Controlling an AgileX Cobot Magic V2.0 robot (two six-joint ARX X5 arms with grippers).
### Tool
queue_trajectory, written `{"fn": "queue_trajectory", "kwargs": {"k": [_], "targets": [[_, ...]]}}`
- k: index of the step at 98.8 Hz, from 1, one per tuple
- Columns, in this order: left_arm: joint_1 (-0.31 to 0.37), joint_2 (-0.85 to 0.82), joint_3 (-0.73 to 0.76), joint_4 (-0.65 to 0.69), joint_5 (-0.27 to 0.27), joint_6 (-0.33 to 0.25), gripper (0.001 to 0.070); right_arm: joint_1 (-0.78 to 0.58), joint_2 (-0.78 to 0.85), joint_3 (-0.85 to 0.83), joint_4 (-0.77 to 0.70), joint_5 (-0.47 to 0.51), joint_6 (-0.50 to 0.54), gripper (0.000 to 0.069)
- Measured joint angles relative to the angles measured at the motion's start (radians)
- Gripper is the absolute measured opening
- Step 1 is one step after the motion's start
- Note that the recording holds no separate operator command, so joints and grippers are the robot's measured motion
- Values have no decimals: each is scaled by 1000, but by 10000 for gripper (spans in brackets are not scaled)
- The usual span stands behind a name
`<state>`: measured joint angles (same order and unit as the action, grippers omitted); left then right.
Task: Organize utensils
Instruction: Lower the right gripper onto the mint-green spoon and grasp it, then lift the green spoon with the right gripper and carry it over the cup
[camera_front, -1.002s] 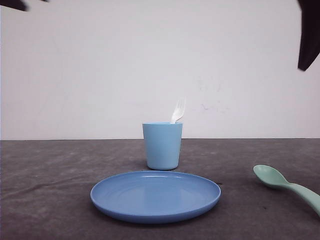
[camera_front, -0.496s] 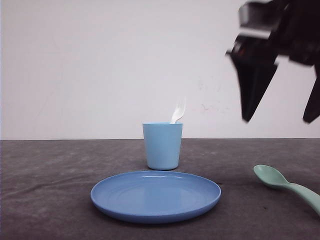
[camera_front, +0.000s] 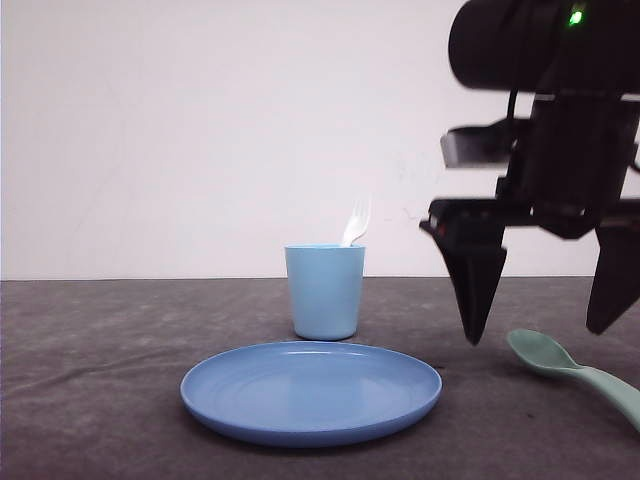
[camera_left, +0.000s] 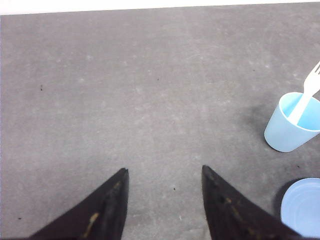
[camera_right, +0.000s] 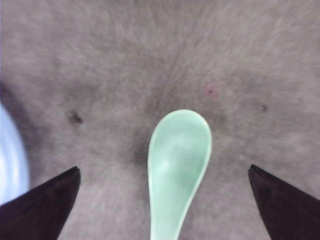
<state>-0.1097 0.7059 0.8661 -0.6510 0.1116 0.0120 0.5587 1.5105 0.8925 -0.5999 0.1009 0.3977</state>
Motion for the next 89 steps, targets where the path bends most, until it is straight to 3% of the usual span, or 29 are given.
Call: {"fn": "queue_trajectory", "kwargs": {"k": [27, 48, 76, 89], "targets": [[0, 0, 0, 0, 0, 0, 275, -53, 56, 0, 35, -47, 1, 676], [0, 0, 0, 0, 0, 0, 275, -61, 58, 0, 41, -48, 1, 544], [0, 1, 0, 0, 0, 0, 275, -61, 74, 1, 42, -44, 0, 516], [0, 0, 0, -1, 0, 0, 275, -62, 75, 1, 43, -41, 0, 360]]}}
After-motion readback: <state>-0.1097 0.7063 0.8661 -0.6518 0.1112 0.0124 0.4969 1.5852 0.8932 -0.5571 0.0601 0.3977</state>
